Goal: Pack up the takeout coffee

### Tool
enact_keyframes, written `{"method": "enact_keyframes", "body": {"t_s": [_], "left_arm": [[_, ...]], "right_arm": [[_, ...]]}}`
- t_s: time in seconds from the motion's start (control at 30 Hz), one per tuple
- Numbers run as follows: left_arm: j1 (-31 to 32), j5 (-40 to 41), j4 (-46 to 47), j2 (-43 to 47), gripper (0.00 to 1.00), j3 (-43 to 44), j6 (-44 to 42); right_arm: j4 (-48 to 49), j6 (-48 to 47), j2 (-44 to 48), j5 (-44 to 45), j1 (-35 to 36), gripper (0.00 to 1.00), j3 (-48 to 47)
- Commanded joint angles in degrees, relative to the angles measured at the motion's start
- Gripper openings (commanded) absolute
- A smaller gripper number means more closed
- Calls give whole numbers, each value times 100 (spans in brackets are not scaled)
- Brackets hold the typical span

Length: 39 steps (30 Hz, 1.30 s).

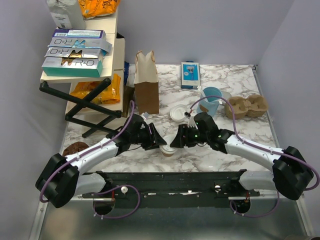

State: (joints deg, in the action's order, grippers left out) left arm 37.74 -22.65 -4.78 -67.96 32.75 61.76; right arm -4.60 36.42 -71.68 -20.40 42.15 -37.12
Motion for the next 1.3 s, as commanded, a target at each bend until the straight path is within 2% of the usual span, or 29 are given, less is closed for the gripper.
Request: {"method": "enact_keyframes", "body": {"t_s": [0.0, 0.27, 0.5, 0.63, 0.77, 0.93, 0.97, 1.27], "left_arm": [[32, 77, 126, 134, 52, -58, 12], [32, 121, 126, 126, 52, -120, -6], [32, 569, -270, 125, 50, -190, -146], [23, 631, -68, 38, 48, -374, -85], [-20, 578, 187, -199, 40, -585, 20], [-30, 674, 179, -489, 33, -717, 64], [-29, 718, 109, -525, 33, -709, 65], [-29, 1035, -674, -463, 34, -586, 38]], "right_arm": [[-67, -21, -4, 116, 91, 66, -155], [-172, 14, -311, 317, 258, 66, -348], [-463, 145, -408, 1152, 267, 64, -235], [-428, 373, -584, 1293, 267, 59, -94], [-270, 462, -707, 1477, 267, 47, 91], [-278, 655, -874, 1759, 232, 41, 293], [-278, 725, -935, 1785, 197, 37, 407], [46, 1051, -1463, 1276, -216, 36, 812]]}}
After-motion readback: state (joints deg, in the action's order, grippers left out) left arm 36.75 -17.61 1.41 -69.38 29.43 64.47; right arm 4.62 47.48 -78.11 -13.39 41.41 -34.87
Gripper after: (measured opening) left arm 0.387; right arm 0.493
